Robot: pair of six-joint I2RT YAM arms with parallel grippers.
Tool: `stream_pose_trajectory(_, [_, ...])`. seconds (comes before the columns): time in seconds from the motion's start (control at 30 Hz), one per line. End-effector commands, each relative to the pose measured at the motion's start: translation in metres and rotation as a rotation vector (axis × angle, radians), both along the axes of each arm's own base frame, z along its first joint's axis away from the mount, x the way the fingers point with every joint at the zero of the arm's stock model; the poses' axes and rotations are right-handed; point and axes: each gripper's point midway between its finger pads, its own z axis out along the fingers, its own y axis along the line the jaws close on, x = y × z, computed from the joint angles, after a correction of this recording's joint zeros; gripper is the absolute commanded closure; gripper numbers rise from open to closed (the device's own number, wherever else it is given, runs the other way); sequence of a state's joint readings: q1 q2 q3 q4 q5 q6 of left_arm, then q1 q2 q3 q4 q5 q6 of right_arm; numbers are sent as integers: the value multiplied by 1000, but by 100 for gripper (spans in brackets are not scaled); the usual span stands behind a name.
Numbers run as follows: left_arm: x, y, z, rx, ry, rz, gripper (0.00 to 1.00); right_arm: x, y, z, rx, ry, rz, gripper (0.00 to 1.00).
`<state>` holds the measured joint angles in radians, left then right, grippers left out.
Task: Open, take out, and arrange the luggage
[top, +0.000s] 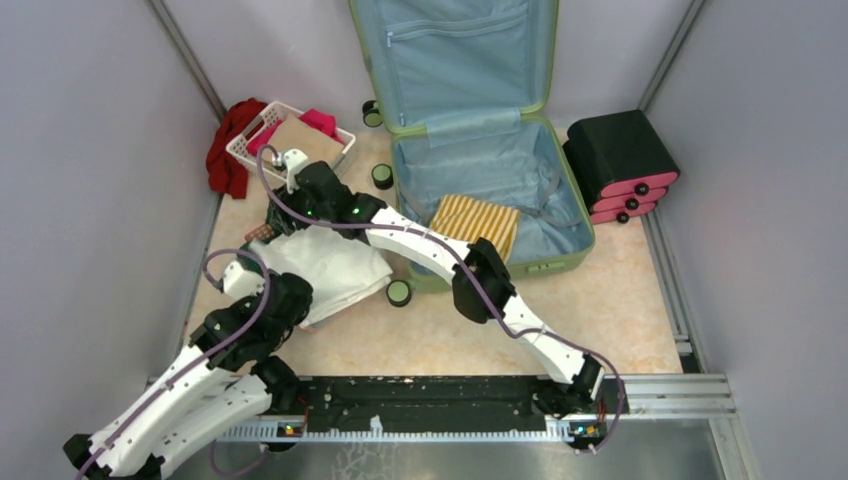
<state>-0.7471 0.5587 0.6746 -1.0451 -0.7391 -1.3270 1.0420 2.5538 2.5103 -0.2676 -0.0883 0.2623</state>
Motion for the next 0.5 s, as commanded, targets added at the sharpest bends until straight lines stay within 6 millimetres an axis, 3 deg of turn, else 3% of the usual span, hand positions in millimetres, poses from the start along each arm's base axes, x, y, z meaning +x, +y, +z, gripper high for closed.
stream_pose_trajectory(0.0, [-29,22,-11,-64,107,178,34,3,1,61,105,-93,34,38])
stream_pose_trajectory(0.2, [-35,23,20,-128,83,164,2,-2,-19,100,106,-135,95,34])
stream_pose_trajectory(0.33, [-34,21,48,-154,19,101,1,-9,-42,124,95,-170,193,32])
stream_pose_trajectory(0.47, [-26,14,92,-153,-125,-41,1,-27,-73,144,100,-198,401,32])
